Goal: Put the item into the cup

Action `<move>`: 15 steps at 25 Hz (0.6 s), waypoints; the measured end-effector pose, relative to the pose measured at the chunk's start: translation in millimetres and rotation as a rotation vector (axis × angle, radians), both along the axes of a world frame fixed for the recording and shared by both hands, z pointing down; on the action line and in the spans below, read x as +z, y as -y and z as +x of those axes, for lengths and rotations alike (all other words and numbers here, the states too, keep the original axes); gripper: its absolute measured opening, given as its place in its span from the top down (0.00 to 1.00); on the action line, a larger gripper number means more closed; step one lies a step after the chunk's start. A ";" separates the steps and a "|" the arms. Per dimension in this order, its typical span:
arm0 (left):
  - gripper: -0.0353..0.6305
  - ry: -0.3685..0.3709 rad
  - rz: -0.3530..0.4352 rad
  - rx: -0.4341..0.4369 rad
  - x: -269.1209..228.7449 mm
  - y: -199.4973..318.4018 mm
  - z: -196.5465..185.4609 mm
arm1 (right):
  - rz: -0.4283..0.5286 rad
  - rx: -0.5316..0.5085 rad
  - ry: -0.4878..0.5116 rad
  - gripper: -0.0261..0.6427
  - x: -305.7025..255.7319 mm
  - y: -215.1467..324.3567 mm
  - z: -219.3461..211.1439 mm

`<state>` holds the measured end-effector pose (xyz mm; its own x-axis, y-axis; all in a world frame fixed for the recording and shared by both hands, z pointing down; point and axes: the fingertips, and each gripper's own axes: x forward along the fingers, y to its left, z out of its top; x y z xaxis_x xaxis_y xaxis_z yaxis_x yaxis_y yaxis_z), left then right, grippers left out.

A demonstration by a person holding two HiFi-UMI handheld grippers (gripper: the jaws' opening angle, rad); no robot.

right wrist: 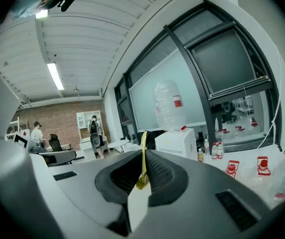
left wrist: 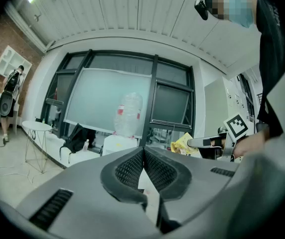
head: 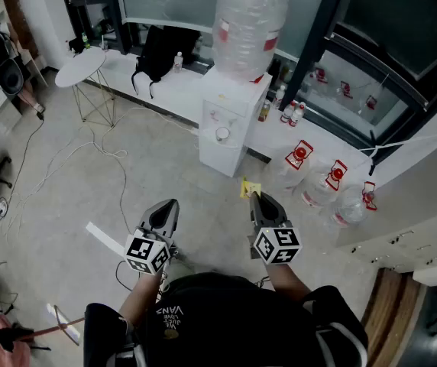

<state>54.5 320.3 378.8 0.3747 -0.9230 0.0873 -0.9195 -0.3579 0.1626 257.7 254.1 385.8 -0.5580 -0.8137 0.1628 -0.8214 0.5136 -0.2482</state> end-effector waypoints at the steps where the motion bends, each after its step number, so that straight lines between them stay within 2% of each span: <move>1: 0.92 0.002 0.005 0.004 -1.2 0.5 1.7 | 0.003 0.001 0.002 0.89 -1.5 -0.3 0.7; 15: 0.92 0.010 -0.001 0.014 0.5 28.6 -5.4 | 0.009 -0.018 0.028 0.89 -1.1 21.1 -18.2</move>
<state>49.1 291.7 379.2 0.3863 -0.9178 0.0922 -0.9162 -0.3701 0.1538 239.5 233.0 384.7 -0.5767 -0.8050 0.1395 -0.8048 0.5303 -0.2667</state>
